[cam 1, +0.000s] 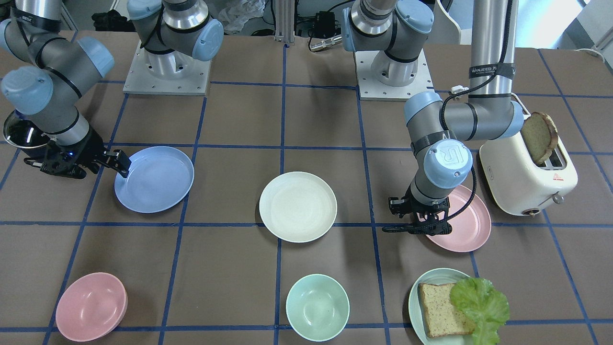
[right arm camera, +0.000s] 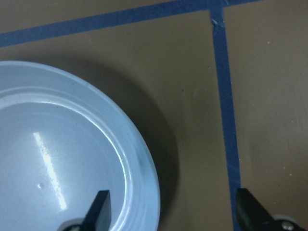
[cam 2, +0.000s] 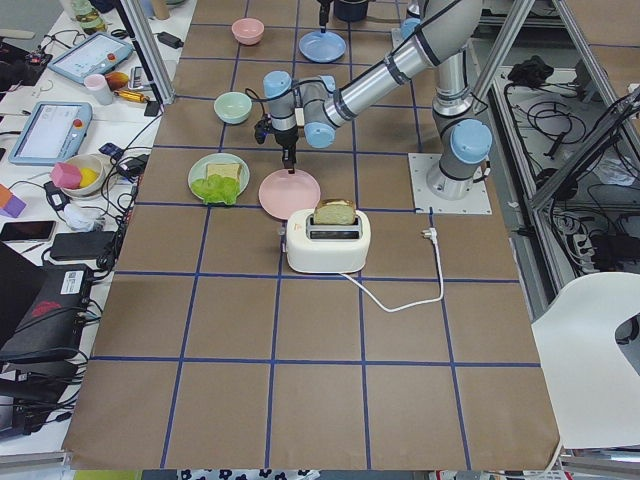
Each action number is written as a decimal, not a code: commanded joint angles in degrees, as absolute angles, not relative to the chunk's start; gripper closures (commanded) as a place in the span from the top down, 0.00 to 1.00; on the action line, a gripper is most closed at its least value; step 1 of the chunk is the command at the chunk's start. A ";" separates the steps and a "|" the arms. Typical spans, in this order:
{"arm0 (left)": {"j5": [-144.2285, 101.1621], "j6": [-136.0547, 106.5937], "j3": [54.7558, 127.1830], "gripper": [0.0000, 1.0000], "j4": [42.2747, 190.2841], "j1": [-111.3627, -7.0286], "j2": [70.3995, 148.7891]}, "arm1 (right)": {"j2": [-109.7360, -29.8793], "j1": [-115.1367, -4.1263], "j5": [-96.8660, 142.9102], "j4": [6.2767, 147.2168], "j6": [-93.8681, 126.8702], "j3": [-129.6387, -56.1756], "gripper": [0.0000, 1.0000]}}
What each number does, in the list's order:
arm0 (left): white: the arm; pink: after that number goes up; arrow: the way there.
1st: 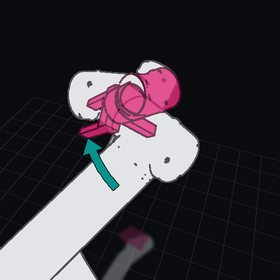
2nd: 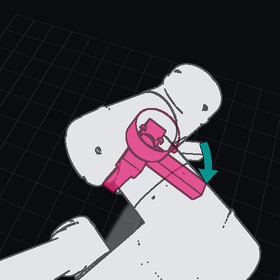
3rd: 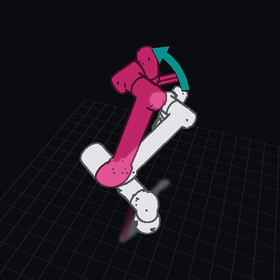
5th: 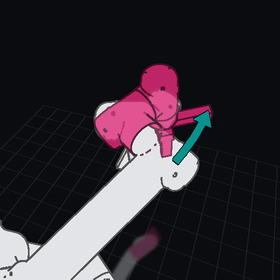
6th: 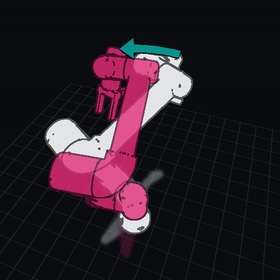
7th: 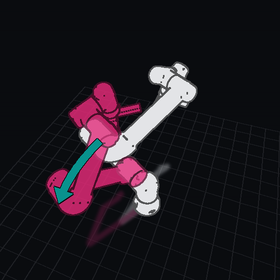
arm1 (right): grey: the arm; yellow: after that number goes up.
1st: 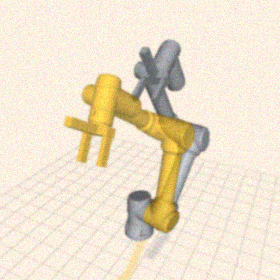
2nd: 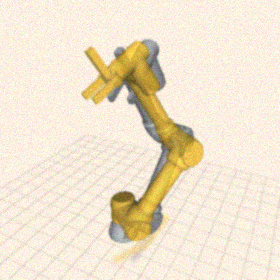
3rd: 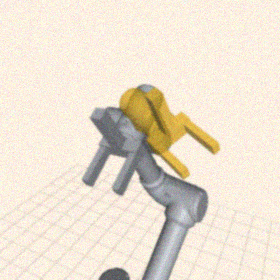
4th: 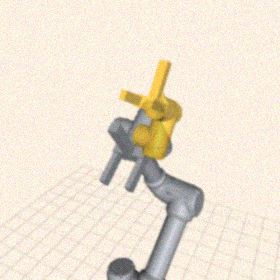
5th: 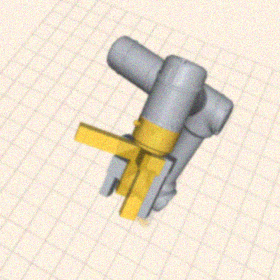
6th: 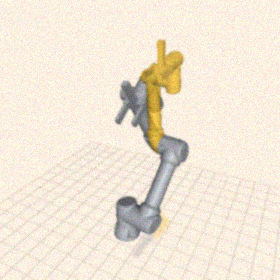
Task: Stack three plates with pink and blue
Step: 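Grasp pink plate rim with left gripper while right grasps blue plate rim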
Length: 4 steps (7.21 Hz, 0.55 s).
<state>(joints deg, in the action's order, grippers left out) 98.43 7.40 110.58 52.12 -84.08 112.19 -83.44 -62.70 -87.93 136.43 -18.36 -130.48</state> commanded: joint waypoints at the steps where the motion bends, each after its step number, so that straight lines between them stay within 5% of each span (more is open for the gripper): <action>1: 98.53 7.38 110.65 0.44 52.21 -83.50 112.24 | -82.09 -62.67 -85.97 138.78 -18.37 -131.13 0.37; 3: 98.53 7.21 110.57 0.00 52.12 -83.67 112.15 | -82.09 -62.67 -85.61 138.69 -18.37 -131.13 0.06; 4: 98.53 6.77 110.48 0.00 52.03 -84.02 111.89 | -82.18 -62.67 -83.95 138.52 -18.54 -131.05 0.00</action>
